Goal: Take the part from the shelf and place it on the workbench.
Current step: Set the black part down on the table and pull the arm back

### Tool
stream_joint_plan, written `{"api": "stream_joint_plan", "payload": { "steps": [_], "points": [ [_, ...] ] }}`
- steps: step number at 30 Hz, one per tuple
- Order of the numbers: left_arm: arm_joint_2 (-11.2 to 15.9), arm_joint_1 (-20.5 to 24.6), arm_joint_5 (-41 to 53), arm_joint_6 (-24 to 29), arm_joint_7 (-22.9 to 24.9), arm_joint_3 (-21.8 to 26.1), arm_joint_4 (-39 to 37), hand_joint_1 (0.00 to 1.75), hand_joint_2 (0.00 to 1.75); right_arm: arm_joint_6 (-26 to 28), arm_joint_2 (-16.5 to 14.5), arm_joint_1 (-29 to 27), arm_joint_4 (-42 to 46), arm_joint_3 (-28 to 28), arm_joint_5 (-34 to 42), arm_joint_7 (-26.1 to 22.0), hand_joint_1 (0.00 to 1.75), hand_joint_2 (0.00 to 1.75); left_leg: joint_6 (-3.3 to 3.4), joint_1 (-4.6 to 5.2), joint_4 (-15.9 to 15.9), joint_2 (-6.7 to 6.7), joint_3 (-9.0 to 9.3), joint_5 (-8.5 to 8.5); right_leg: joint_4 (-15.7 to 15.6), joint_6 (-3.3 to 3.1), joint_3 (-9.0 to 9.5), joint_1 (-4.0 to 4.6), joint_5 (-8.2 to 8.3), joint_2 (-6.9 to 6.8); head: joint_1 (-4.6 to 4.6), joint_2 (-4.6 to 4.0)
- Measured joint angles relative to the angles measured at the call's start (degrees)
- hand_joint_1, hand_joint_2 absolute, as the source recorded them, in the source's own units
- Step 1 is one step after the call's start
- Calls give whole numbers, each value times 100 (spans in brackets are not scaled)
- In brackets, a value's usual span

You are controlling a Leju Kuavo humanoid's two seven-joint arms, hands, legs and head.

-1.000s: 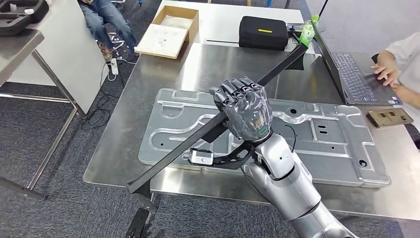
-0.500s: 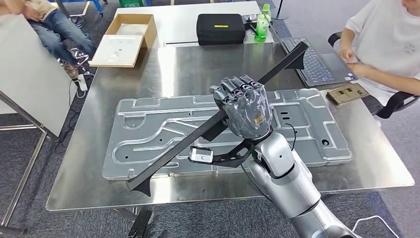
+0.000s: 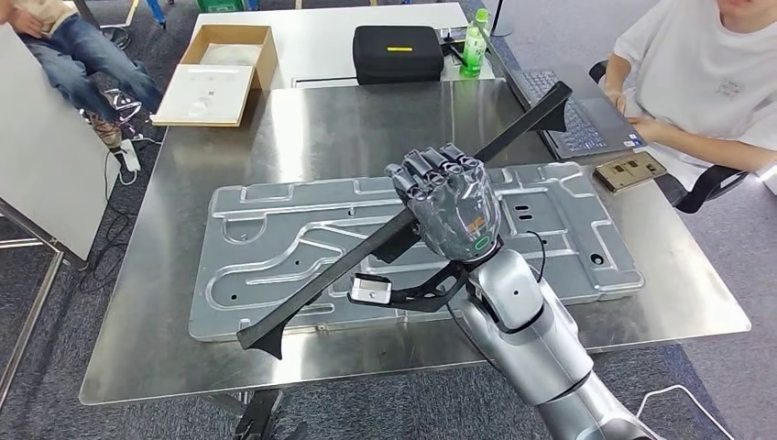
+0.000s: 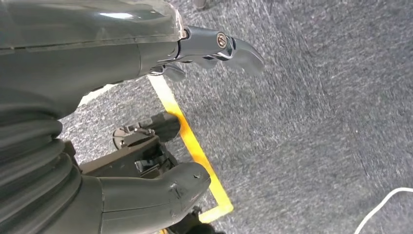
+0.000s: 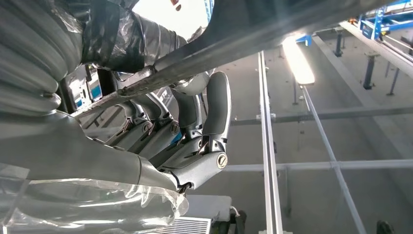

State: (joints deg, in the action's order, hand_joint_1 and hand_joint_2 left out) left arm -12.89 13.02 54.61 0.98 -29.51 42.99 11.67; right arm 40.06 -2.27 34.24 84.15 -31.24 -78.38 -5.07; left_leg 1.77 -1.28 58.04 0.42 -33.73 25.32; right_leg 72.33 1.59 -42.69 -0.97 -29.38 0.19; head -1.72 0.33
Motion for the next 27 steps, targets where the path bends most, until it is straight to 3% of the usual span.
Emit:
{"api": "stream_joint_plan", "payload": {
  "steps": [2, 4, 7, 9, 12, 13, 14, 15, 16, 18, 19, 21, 23, 24, 26, 27],
  "points": [
    [1, 4, -9, 0, 0, -3, 0, 0, 175, 0, -1, 5, -3, 1, -17, -9, 175, 175, -47, 1, 37, 15, 10, 43, -787, 5, 393, -12, 360, -41, -1, 0],
    [7, 2, -29, -13, 1, -3, 0, 0, 175, 0, -4, 7, -3, 0, -41, -17, 175, 175, -106, 17, 59, 24, 9, 73, -1244, -30, 616, 14, 475, -56, 1, 0],
    [13, -6, -57, -23, 4, -2, 0, 0, 175, 0, -10, 1, -4, 1, -116, -20, 175, 175, -208, 16, 55, 36, 9, 95, -1281, -130, 616, 38, 459, -20, 3, 0],
    [20, -21, -69, -24, 10, 0, 0, 0, 175, -1, -17, 9, -4, 1, -214, -10, 175, 175, -255, 1, 273, 29, -81, 255, -1316, -217, 637, 25, 472, -6, 3, 0],
    [33, -48, -84, -31, -5, 2, 0, 0, 175, -2, -22, 7, -18, -1, -377, 33, 175, 175, -272, 2, 1300, 10, -567, 745, -1325, -299, 652, 52, 460, 1, 6, 0],
    [34, -52, -91, -35, -15, 2, 0, 0, 175, -2, -22, -1, -29, -2, -413, 49, 175, 175, -275, 4, 1580, 7, -715, 811, -1323, -310, 660, 66, 453, 5, 6, 0],
    [36, -55, -96, -39, -23, 2, 0, 0, 175, -2, -22, -8, -42, -2, -445, 62, 175, 175, -273, 6, 1684, 5, -783, 773, -1322, -318, 672, 76, 444, 14, 6, 0],
    [36, -58, -100, -41, -31, 2, 0, 0, 175, -2, -22, -11, -50, -3, -468, 73, 175, 175, -263, 6, 1521, 4, -721, 608, -1321, -321, 691, 80, 436, 27, 6, 0],
    [37, -59, -102, -42, -36, 2, 0, 0, 175, -2, -23, -11, -55, -3, -483, 81, 175, 175, -244, 7, 1134, -1, -553, 361, -1321, -318, 717, 81, 425, 43, 5, 0],
    [39, -56, -101, -44, -39, 2, 0, 0, 175, -2, -26, 0, -61, -3, -499, 89, 175, 175, -202, 20, 353, -30, -192, 41, -1330, -291, 746, 86, 411, 73, 4, 0],
    [40, -54, -101, -46, -43, 2, 0, 0, 175, -2, -28, 5, -66, -4, -499, 94, 175, 175, -183, 34, 122, -42, -91, -19, -1343, -262, 744, 84, 418, 83, 3, 0],
    [41, -50, -103, -62, -58, 2, 0, 0, 175, -2, -28, 11, -85, -6, -478, 107, 175, 175, -150, 63, -6, -50, -51, -23, -1382, -199, 734, 78, 448, 97, 4, 0],
    [37, -42, -103, -82, -69, 1, 0, 0, 175, -2, -27, 19, -98, -8, -437, 116, 175, 175, -93, 32, -72, -38, -23, -66, -1374, -136, 728, 75, 424, 84, 3, 0],
    [34, -39, -103, -88, -68, 1, 0, 0, 175, -1, -27, 32, -99, -8, -420, 119, 175, 175, -62, 14, -108, -28, -6, -86, -1263, -107, 681, 74, 345, 72, 2, 0],
    [32, -37, -103, -94, -64, 0, 0, 0, 175, -1, -26, 53, -104, -8, -401, 121, 175, 175, -25, 0, -139, -9, 11, -101, -718, -55, 423, 57, 50, 49, -1, 0],
    [33, -39, -104, -97, -64, 0, 0, 0, 175, -1, -23, 54, -113, -9, -397, 121, 131, 131, -16, 0, -138, 1, 10, -100, -346, -34, 236, 41, -106, 45, -1, 0]
  ]
}}
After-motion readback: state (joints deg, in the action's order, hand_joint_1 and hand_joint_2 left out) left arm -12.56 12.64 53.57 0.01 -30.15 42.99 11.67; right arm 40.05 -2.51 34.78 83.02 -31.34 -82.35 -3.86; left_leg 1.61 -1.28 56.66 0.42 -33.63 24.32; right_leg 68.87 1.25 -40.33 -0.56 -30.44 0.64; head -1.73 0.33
